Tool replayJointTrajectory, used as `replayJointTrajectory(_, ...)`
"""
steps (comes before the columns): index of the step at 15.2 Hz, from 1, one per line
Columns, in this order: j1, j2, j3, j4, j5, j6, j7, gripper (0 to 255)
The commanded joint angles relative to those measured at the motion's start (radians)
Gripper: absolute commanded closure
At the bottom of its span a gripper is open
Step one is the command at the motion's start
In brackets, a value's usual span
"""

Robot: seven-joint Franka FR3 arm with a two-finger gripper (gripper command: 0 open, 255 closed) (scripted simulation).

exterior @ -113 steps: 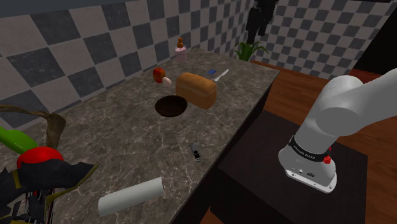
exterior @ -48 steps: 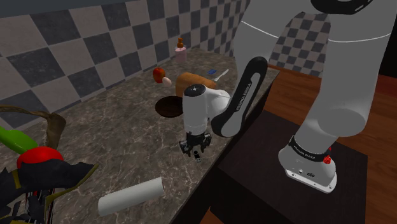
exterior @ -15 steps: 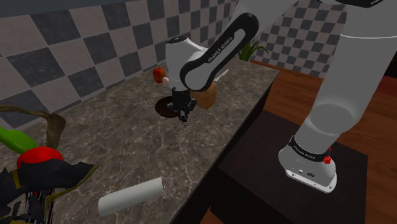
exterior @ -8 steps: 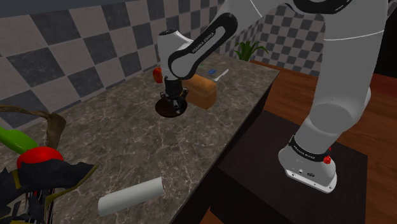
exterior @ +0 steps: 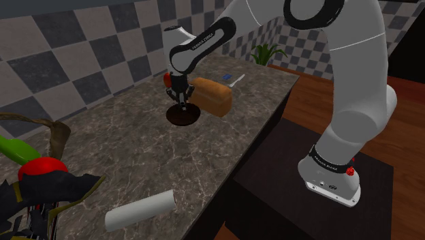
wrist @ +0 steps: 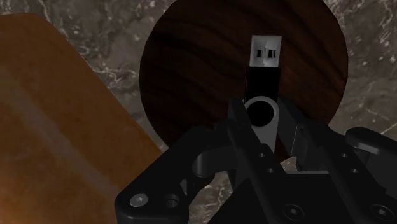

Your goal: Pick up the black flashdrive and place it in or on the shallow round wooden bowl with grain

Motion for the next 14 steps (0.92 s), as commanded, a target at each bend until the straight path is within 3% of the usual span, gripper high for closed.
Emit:
replayJointTrajectory(1, 0.002, 0.023, -0.006, 0.022, -0.006, 0.000, -0.005, 255)
replayJointTrajectory(14, 0.022, 0.121, -0.037, 0.014, -0.045, 0.104, 0.017, 255)
